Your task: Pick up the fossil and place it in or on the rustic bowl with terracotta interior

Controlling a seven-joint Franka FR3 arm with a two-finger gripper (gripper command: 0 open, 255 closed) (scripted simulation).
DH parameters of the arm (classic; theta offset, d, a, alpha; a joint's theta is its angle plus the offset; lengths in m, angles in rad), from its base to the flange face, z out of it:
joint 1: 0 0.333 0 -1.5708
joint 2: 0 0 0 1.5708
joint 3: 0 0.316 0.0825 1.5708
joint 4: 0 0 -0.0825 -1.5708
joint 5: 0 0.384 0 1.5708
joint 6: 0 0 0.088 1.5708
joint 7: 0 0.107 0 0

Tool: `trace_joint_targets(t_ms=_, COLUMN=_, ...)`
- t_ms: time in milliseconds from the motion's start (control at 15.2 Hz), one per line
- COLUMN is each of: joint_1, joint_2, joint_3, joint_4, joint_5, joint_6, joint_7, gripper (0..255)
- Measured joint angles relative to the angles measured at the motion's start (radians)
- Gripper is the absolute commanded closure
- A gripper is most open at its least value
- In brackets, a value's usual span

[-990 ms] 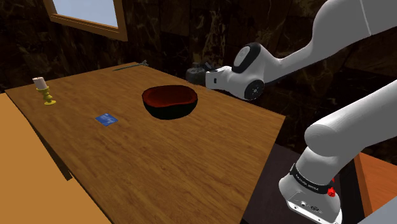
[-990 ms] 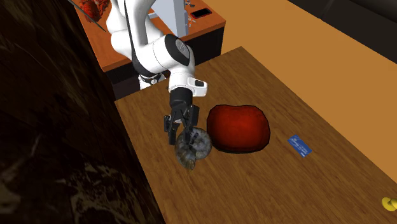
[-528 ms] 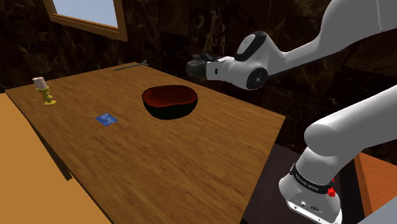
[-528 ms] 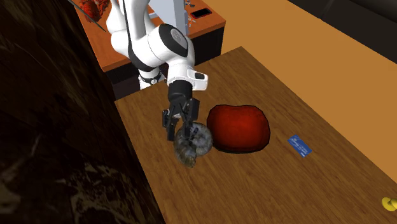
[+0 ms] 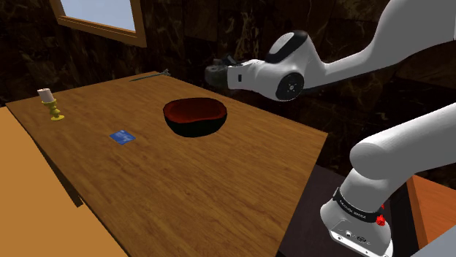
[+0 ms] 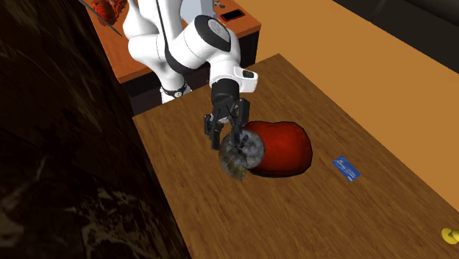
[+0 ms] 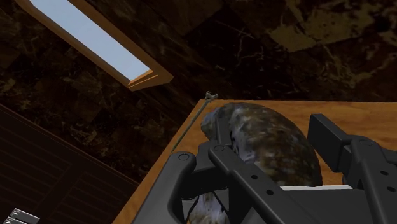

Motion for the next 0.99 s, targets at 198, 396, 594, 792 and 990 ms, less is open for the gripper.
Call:
trace_joint_targets(t_ms=198, joint_1=0.019, joint_2=0.008, joint_3=0.075, joint_4=0.022, joint_5=0.13, joint_6=-0.054, joint_7=-0.073, gripper=255)
trace_joint_targets(t_ms=396, joint_1=0.052, joint_2=0.008, joint_3=0.149, joint_4=0.043, joint_5=0.272, joint_6=-0.119, joint_7=-0.152, gripper=255)
trace_joint_targets(t_ms=594, joint_1=0.075, joint_2=0.036, joint_3=0.231, joint_4=0.082, joint_5=0.374, joint_6=-0.203, joint_7=-0.201, gripper=255)
trace_joint_targets(t_ms=792, joint_1=0.071, joint_2=0.065, joint_3=0.277, joint_4=0.097, joint_5=0.391, joint_6=-0.246, joint_7=-0.193, gripper=255)
trace_joint_targets(t_ms=990, joint_1=0.055, joint_2=0.093, joint_3=0.313, joint_4=0.092, joint_5=0.366, joint_6=-0.272, joint_7=-0.15, gripper=255)
